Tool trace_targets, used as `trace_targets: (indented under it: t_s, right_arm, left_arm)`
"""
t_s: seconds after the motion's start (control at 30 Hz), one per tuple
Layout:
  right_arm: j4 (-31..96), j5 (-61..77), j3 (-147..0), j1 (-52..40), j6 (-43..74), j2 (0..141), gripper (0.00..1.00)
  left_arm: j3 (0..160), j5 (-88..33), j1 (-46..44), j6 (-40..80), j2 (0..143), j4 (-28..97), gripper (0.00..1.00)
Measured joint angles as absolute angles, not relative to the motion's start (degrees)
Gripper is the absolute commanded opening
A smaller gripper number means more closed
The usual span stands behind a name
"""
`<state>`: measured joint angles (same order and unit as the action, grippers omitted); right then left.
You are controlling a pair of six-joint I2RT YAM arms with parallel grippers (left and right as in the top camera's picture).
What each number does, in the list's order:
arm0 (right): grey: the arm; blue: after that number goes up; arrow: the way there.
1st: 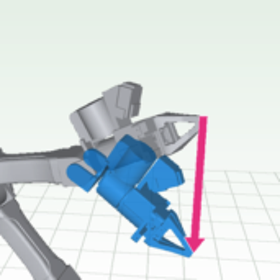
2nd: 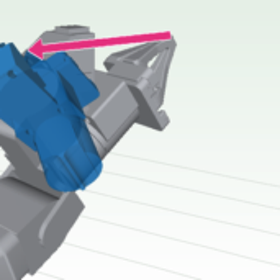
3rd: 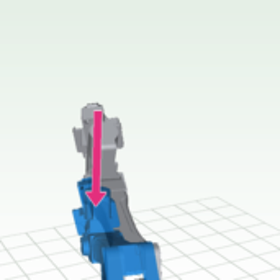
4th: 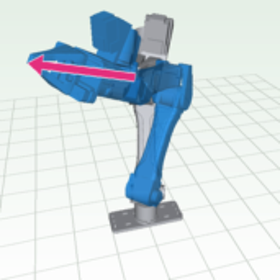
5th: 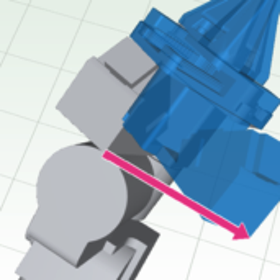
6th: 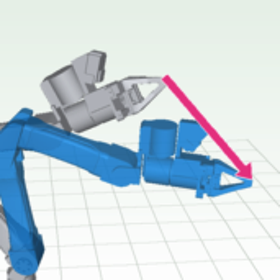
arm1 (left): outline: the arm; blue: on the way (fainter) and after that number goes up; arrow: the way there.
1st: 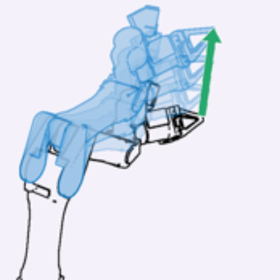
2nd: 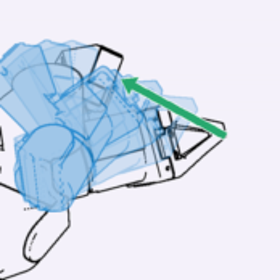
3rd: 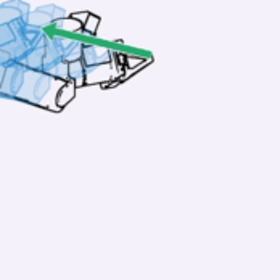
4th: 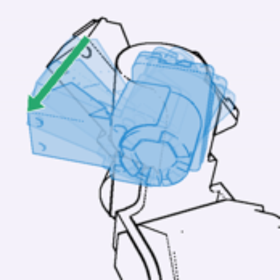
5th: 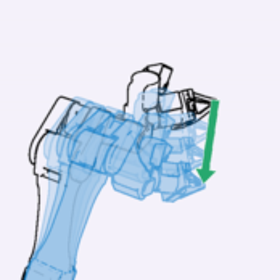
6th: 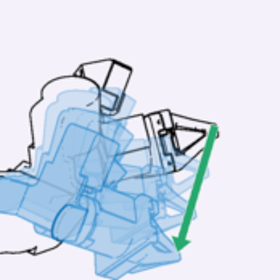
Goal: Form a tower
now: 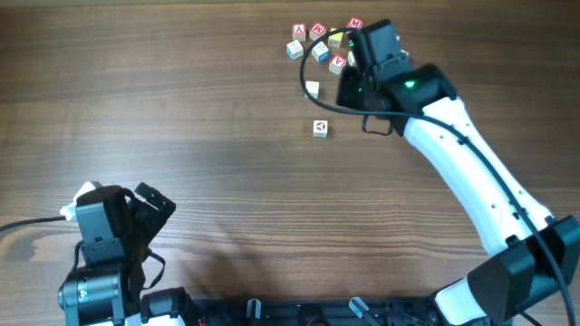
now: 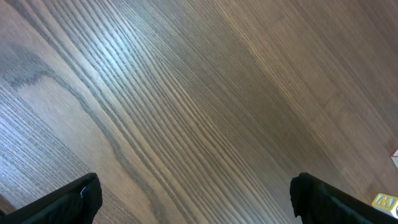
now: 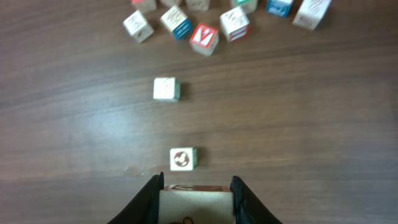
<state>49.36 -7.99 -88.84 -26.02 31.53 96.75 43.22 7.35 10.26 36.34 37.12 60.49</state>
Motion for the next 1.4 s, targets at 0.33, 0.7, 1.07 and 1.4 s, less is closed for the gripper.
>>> trace_targets:
  t_s: [0.33,0.7,1.07,1.4]
  right_arm:
    - [39.75,-12.4,-79.26,-31.83,38.5,98.5,0.16]
    - [30.72,-12.05,-75.66,-32.1,37.19,106.02,0.19]
    - [26.65,-11.84,-75.46,-33.04,33.08,111.66,0.26]
    - [24.49,-12.05,-75.48,-33.08,31.09,113.36,0.28]
  left_arm:
    - [43.22,7.35,10.26,36.34,37.12,60.49,1.0]
    - [43.22,7.35,10.26,36.34,37.12,60.49,1.0]
    - [43.22,7.35,10.26,36.34,37.12,60.49,1.0]
    - [43.22,7.35,10.26,36.32,37.12,60.49,1.0]
